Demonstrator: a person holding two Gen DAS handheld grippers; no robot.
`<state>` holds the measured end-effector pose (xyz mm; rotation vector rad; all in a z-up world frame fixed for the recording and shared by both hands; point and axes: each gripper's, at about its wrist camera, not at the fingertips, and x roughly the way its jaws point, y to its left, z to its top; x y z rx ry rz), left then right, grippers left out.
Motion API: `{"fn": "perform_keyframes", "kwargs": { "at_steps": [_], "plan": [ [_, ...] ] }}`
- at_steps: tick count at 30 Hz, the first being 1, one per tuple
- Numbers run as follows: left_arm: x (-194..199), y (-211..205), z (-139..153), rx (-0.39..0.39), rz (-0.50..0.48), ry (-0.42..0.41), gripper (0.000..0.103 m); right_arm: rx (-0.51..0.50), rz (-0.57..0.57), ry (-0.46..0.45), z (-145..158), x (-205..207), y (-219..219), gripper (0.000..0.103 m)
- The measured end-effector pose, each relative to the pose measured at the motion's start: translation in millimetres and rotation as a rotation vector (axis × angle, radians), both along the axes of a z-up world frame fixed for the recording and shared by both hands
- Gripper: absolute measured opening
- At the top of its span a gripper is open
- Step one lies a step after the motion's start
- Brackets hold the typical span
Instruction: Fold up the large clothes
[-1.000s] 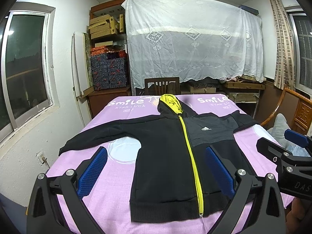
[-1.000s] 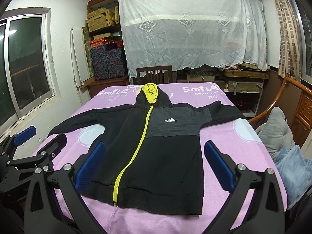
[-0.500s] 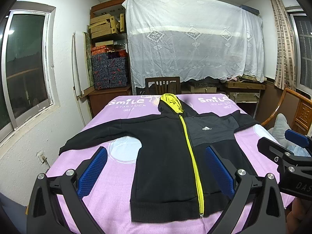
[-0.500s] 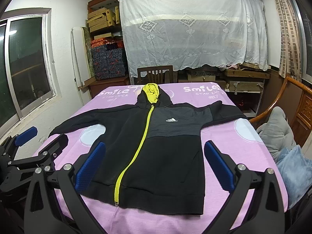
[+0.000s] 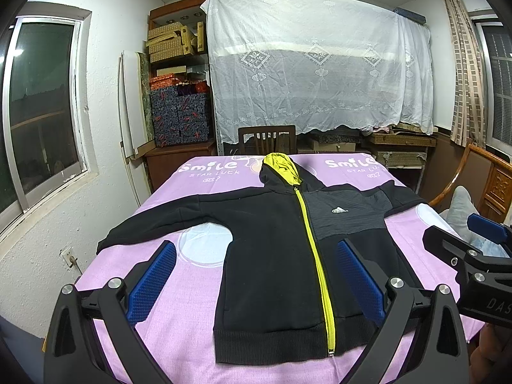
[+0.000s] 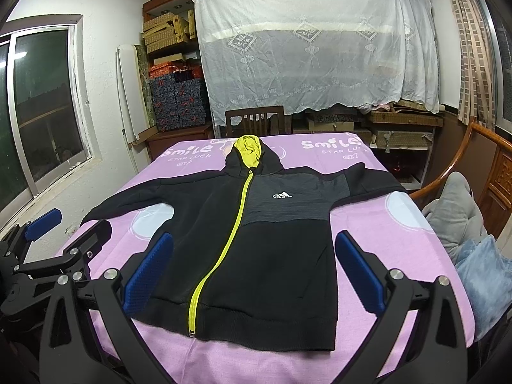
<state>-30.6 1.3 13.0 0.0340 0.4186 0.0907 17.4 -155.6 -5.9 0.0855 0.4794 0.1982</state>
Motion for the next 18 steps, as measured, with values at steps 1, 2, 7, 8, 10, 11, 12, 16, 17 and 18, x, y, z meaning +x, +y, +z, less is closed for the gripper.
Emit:
{"fn": "perform_keyframes", "kwargs": {
  "at_steps": [1,2,7,8,10,11,12,16,17,18],
  "plan": [
    [0.8,1.4,-1.6,-0.001,0.001,0.001,0.1,0.001,0.001,0.001,0.0,-0.2,0.9,0.099],
    [0.8,2.0,-2.9,-0.001,0.002,0.002,0.1,0.0,0.002,0.001,0.1,-0.5,2.1,0.099],
    [0.6,1.7,-4.1,-0.002,0.002,0.003,0.1,0.001,0.001,0.001,-0.1,-0.2,2.1,0.099],
    [0.6,1.6,-4.0,-0.002,0.002,0.003,0.1,0.002,0.001,0.001,0.0,-0.3,2.5,0.099],
    [0.8,1.8,-5.4,-0.002,0.002,0.005,0.1,0.002,0.002,0.002,-0.5,-0.2,2.5,0.099],
    [0.7,2.4,-6.4,-0.002,0.001,0.006,0.1,0.003,0.003,0.003,-0.5,-0.9,3.8,0.099],
    [0.6,3.4,-7.7,-0.002,0.001,0.008,0.1,0.002,0.002,0.002,-0.4,0.1,2.6,0.099],
    [1.8,3.1,-8.9,-0.002,0.002,0.009,0.1,0.003,0.003,0.004,-0.8,-0.3,3.2,0.099],
    [2.2,3.3,-10.1,-0.002,0.002,0.011,0.1,0.005,0.003,0.006,-1.6,-0.7,4.5,0.099],
    [2.3,4.1,-11.8,-0.003,0.002,0.013,0.1,0.006,0.003,0.007,-3.5,-0.9,5.4,0.099]
  ]
}}
